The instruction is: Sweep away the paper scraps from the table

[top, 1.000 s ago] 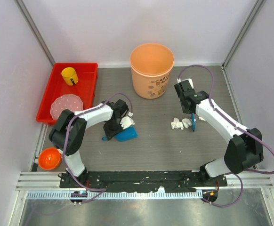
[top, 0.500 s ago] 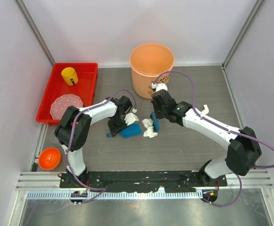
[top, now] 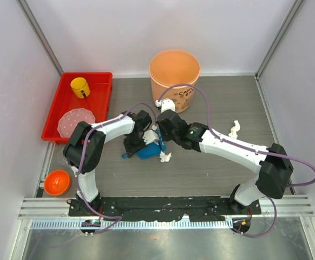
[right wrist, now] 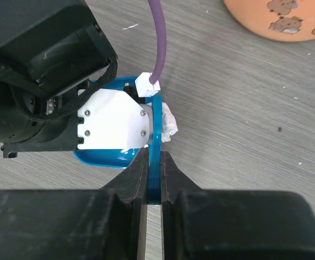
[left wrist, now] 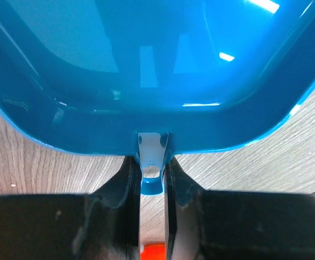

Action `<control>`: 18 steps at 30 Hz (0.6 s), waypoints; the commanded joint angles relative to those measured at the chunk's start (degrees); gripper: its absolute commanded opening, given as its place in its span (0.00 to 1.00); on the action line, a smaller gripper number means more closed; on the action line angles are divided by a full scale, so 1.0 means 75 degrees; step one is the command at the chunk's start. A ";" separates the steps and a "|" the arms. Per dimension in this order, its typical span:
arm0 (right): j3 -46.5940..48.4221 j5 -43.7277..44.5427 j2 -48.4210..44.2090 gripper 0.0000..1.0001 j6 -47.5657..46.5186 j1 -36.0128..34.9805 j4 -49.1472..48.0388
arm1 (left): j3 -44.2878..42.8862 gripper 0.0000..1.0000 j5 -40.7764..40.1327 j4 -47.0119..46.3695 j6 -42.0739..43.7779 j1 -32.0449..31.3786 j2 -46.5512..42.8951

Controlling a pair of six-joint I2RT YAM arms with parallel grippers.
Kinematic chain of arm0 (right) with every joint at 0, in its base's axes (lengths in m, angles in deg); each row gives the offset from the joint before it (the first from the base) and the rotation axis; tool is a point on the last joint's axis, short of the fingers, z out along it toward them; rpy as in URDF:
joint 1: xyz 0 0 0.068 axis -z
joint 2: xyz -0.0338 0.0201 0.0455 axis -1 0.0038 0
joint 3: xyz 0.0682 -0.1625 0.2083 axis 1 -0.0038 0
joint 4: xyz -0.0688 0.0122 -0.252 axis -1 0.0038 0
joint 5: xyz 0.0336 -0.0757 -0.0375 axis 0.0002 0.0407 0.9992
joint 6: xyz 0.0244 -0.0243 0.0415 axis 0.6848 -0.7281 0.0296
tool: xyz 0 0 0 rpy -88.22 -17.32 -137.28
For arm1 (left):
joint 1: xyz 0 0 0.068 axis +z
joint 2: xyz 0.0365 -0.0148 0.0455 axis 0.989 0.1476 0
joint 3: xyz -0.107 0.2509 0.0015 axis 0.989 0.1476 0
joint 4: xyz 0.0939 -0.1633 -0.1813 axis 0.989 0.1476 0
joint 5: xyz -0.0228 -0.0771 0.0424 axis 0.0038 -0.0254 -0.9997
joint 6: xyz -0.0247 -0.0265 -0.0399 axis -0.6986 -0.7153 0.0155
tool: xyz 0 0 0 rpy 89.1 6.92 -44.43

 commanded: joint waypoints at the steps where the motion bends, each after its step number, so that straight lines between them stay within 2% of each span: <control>1: 0.0714 0.0872 -0.0274 0.01 -0.0045 -0.0221 0.0165 | -0.0113 0.00 -0.0602 0.0039 0.0187 -0.0005 -0.0033; 4: 0.0867 0.1422 -0.0497 0.01 -0.0139 -0.0221 0.0705 | -0.0077 0.00 -0.1013 0.0366 0.0386 -0.0005 -0.0420; 8: 0.0949 0.2208 -0.0696 0.01 -0.0373 -0.0209 0.1139 | -0.0206 0.00 -0.0815 0.0999 0.0586 -0.0005 -0.0667; 11: 0.0856 0.2269 -0.0674 0.01 -0.0537 -0.0011 0.1128 | -0.0218 0.00 -0.0873 0.1234 0.0679 -0.0017 -0.0643; 14: 0.0506 0.2549 -0.0334 0.01 -0.1238 0.0259 0.0685 | -0.0253 0.00 -0.1013 0.1293 0.0715 -0.0005 -0.0527; 15: 0.0423 0.2654 -0.0217 0.01 -0.2018 0.0259 0.0497 | -0.0334 0.00 -0.1037 0.1328 0.0727 -0.0005 -0.0422; 17: 0.0165 0.2527 0.0146 0.01 -0.2726 0.0259 -0.0110 | -0.0440 0.00 -0.1025 0.1375 0.0738 -0.0017 -0.0293; 18: 0.0083 0.2457 0.0252 0.01 -0.3576 0.0259 -0.0358 | -0.0545 0.00 -0.1025 0.1387 0.0750 -0.0017 -0.0199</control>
